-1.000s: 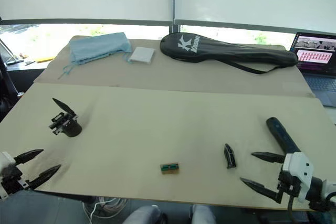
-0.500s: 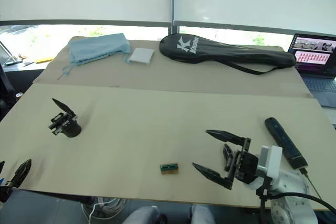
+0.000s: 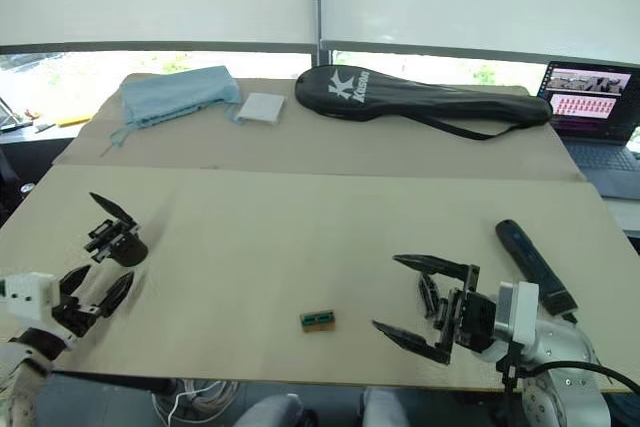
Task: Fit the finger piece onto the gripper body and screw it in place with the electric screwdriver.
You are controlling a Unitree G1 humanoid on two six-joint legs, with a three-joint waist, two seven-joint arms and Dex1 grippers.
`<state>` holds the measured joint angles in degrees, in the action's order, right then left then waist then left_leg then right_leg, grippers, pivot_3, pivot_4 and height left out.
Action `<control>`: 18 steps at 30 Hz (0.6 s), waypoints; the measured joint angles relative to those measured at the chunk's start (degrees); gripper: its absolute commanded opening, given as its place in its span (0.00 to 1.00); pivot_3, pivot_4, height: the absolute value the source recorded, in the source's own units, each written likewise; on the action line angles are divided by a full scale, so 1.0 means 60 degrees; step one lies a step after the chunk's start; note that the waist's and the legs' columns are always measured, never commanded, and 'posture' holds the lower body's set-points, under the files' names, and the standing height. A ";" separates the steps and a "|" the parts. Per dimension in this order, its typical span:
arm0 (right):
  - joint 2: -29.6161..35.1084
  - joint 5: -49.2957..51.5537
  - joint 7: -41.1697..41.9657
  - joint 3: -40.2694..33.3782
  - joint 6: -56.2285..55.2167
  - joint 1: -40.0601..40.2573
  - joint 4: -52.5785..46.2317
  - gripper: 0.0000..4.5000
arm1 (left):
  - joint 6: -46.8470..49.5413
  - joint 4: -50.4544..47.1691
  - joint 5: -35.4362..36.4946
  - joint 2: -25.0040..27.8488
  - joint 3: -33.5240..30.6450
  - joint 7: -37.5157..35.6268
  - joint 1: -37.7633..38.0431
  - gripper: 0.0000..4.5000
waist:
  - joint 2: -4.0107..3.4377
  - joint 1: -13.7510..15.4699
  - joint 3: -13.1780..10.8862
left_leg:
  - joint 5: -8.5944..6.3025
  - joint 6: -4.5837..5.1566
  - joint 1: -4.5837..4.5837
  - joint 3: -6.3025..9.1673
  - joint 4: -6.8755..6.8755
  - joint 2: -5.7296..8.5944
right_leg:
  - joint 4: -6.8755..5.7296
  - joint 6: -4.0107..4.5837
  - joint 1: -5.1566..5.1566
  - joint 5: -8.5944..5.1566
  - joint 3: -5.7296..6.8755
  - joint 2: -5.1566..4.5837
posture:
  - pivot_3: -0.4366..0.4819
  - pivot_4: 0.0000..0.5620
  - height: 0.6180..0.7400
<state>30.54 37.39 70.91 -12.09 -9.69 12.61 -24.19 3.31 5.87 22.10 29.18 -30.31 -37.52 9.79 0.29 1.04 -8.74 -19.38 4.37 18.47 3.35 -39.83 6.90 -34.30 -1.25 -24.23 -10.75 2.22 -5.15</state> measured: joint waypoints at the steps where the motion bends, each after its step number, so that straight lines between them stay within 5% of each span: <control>1: 0.0000 0.0000 0.0019 0.0000 -0.0031 0.0021 0.0001 1.00 | -0.0036 0.0114 -0.0051 0.0000 0.0028 0.0038 -0.0074 0.99 | 0.0001 -0.0028 0.0000 | 0.0000 0.0000 0.0000 -0.0002 0.0000 0.0000 | -0.0003 0.0000 -0.0001 0.0000 -0.0002 0.0000 | 0.48 0.27 1.00; 14: -0.0005 -0.0143 -0.0068 -0.0071 -0.0500 0.0695 -0.0005 1.00 | -0.0597 0.2297 -0.0627 0.0143 0.0982 0.0043 -0.2373 0.99 | -0.0011 0.0055 0.0006 | 0.0004 -0.0006 -0.0013 -0.0016 -0.0004 0.0007 | -0.0045 0.0000 -0.0008 -0.0001 -0.0001 -0.0007 | 0.48 0.27 1.00; 18: -0.0004 -0.0218 -0.0209 -0.0072 -0.0512 0.0683 -0.0014 1.00 | -0.0808 0.2745 -0.0700 0.0277 0.1119 -0.0025 -0.2550 0.68 | -0.0046 0.0070 0.0027 | 0.0004 -0.0006 -0.0020 -0.0017 -0.0004 0.0008 | -0.0053 0.0001 -0.0006 -0.0001 -0.0003 -0.0011 | 0.48 0.27 1.00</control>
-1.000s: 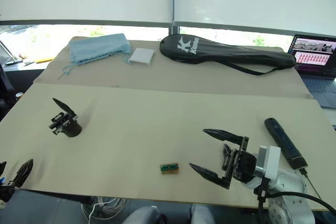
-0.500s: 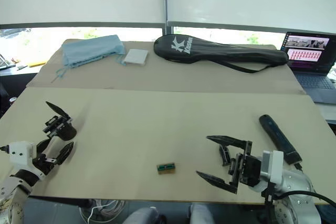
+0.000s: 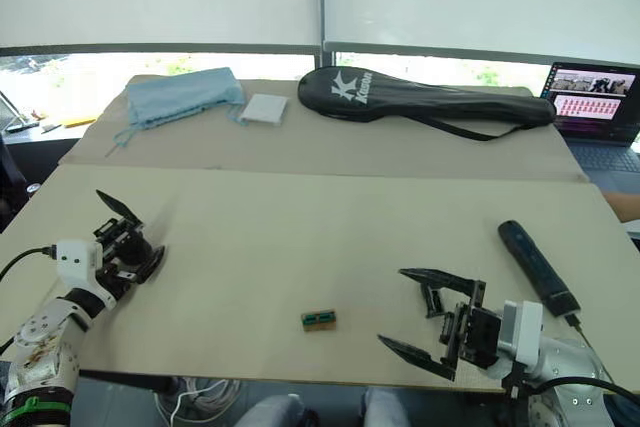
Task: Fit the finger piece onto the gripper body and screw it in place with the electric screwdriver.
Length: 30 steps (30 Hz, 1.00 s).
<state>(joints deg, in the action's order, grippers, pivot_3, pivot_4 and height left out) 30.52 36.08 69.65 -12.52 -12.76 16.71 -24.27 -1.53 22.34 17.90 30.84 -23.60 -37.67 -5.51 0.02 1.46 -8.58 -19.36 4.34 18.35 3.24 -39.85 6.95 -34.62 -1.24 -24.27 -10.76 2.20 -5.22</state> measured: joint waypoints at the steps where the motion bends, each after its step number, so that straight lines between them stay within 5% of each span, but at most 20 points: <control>1: 0.0003 -0.0005 -0.0014 -0.0003 0.0000 0.0002 -0.0003 1.00 | -0.0045 0.0095 -0.0003 0.0066 0.0002 -0.0016 -0.0011 0.56 | -0.0002 -0.0006 0.0001 | 0.0001 -0.0002 -0.0002 -0.0001 0.0000 0.0000 | -0.0007 0.0003 0.0000 -0.0002 -0.0002 -0.0002 | 0.48 0.27 1.00; 12: 0.0262 -0.0080 -0.0420 -0.0255 0.0004 0.0371 -0.0290 1.00 | -0.0528 -0.0364 0.0243 -0.0198 0.0339 -0.0646 0.0162 0.52 | 0.0019 0.0027 -0.0013 | 0.0004 -0.0005 0.0011 -0.0005 -0.0007 0.0010 | -0.0033 0.0009 -0.0011 -0.0016 -0.0014 -0.0020 | 0.48 0.27 1.00; 21: 0.0708 0.0138 -0.0219 -0.1263 0.0048 0.1792 -0.0510 1.00 | 0.0732 -0.3495 -0.0042 -0.1727 0.3990 -0.1122 -0.1316 0.52 | 0.0076 0.0226 -0.0040 | -0.0002 0.0005 0.0043 -0.0001 -0.0016 0.0023 | -0.0026 0.0001 -0.0007 -0.0013 -0.0019 -0.0029 | 0.48 0.27 1.00; 30: 0.0380 0.0025 -0.0382 -0.1473 -0.0182 0.2265 -0.0652 1.00 | 0.0727 -0.3430 -0.0958 -0.2486 0.6041 -0.1424 -0.1220 0.52 | 0.0075 -0.0116 -0.0047 | 0.0013 -0.0025 0.0003 0.0002 0.0006 0.0015 | -0.0068 0.0021 -0.0047 -0.0032 -0.0210 0.0018 | 0.48 0.27 1.00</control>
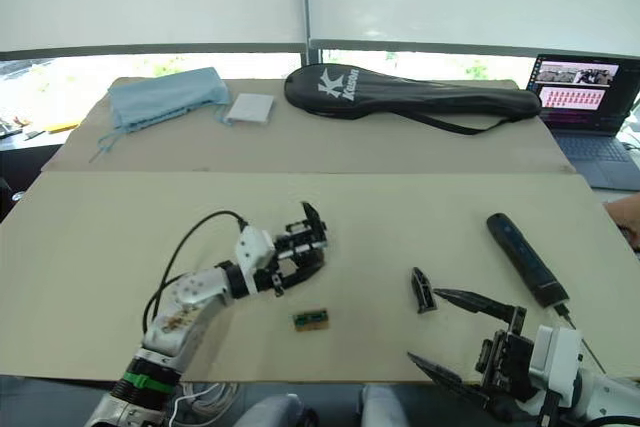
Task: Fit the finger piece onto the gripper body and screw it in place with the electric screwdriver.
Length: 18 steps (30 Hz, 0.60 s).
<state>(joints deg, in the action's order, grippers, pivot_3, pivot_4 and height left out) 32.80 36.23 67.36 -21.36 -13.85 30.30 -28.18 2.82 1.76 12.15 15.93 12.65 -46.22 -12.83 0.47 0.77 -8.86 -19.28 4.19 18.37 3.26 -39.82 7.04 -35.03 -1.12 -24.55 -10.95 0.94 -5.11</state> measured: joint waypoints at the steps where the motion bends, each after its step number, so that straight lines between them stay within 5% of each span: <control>1: -0.0011 -0.0027 -0.0020 -0.0019 -0.0071 0.0001 0.0000 1.00 | -0.0024 0.0037 -0.0084 -0.0054 0.0014 0.0033 -0.0002 0.52 | 0.0000 0.0000 0.0000 | 0.0000 0.0000 0.0000 -0.0001 -0.0001 0.0000 | 0.0000 -0.0002 0.0001 0.0001 -0.0003 0.0000 | 0.48 0.27 1.00; 18: 0.0063 -0.0205 -0.0430 -0.0083 -0.0117 0.0065 -0.0245 1.00 | -0.0551 0.0808 -0.1109 -0.0246 0.0166 0.0637 -0.0135 0.52 | -0.0014 0.0151 0.0009 | -0.0002 0.0007 0.0012 -0.0001 0.0001 0.0007 | 0.0001 -0.0001 -0.0019 0.0003 -0.0006 -0.0003 | 0.48 0.27 1.00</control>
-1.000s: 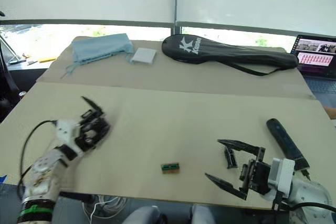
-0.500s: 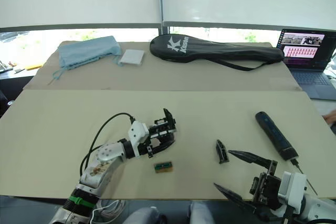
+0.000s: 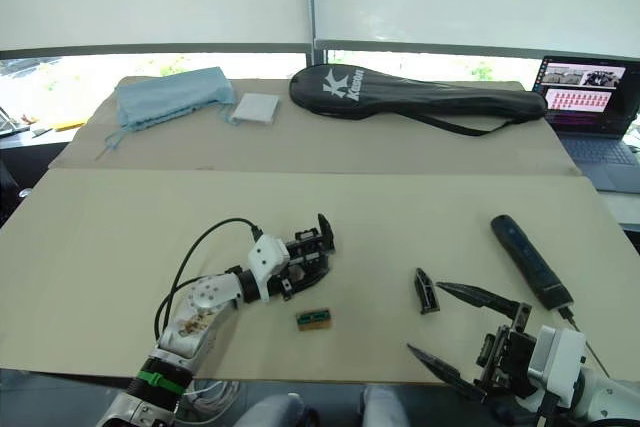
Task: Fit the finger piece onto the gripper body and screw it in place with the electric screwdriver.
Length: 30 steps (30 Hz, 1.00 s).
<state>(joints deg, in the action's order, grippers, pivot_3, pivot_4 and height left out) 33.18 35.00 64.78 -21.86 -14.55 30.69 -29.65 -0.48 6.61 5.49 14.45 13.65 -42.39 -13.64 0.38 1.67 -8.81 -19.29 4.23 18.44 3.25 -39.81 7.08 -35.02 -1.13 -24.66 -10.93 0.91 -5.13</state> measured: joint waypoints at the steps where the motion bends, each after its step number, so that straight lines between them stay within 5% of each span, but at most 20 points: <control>1: 0.0012 0.0001 -0.0003 0.0003 0.0004 0.0001 0.0000 1.00 | 0.0051 -0.0003 -0.0002 -0.0069 0.0002 0.0072 0.0002 0.52 | 0.0000 0.0020 0.0000 | 0.0000 0.0001 0.0000 0.0000 -0.0001 0.0000 | 0.0001 -0.0001 0.0002 0.0000 0.0000 0.0000 | 0.48 0.27 1.00; 6: 0.0093 0.0003 -0.0010 0.0012 0.0026 0.0029 -0.0020 1.00 | 0.0201 -0.0213 -0.0124 -0.0095 0.0028 0.0316 0.0115 0.99 | 0.0000 0.0105 0.0000 | -0.0001 0.0003 -0.0001 0.0000 0.0001 0.0000 | 0.0002 -0.0003 0.0001 0.0000 0.0001 0.0001 | 0.48 0.27 1.00; 20: 0.0084 0.0025 -0.0133 0.0019 0.0038 0.0677 -0.0218 1.00 | 0.0735 -0.0036 0.1592 0.1948 -0.0986 -0.2187 0.0250 0.99 | -0.0024 0.0067 0.0014 | 0.0000 0.0002 -0.0006 -0.0001 0.0001 -0.0002 | -0.0004 -0.0003 -0.0006 -0.0001 0.0001 0.0010 | 0.48 0.27 1.00; 26: -0.0122 0.0013 -0.0093 0.0036 -0.0006 0.0837 -0.0218 1.00 | 0.0325 0.2388 0.1792 0.2160 -0.0986 -0.4308 -0.1742 0.99 | -0.0022 0.0104 0.0013 | 0.0000 0.0004 0.0000 -0.0001 -0.0002 0.0007 | 0.0001 -0.0002 -0.0012 0.0000 0.0004 0.0007 | 0.48 0.27 1.00; 30: -0.0251 -0.0005 0.0014 0.0041 -0.0150 0.0988 -0.0151 1.00 | -0.1161 0.5227 0.1162 0.1403 -0.0479 -0.5454 -0.3691 0.99 | -0.0008 0.0100 0.0008 | 0.0000 0.0006 0.0007 -0.0001 -0.0005 0.0014 | 0.0005 -0.0004 -0.0010 0.0001 0.0009 0.0003 | 0.48 0.27 1.00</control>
<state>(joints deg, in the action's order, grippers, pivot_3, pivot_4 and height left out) 31.68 34.97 64.86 -21.62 -15.45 36.62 -30.56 -7.45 37.97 12.46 22.87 10.78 -75.12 -35.79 0.33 2.27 -8.76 -19.29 4.27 18.48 3.24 -39.85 7.16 -34.99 -1.15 -24.72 -10.92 0.96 -5.11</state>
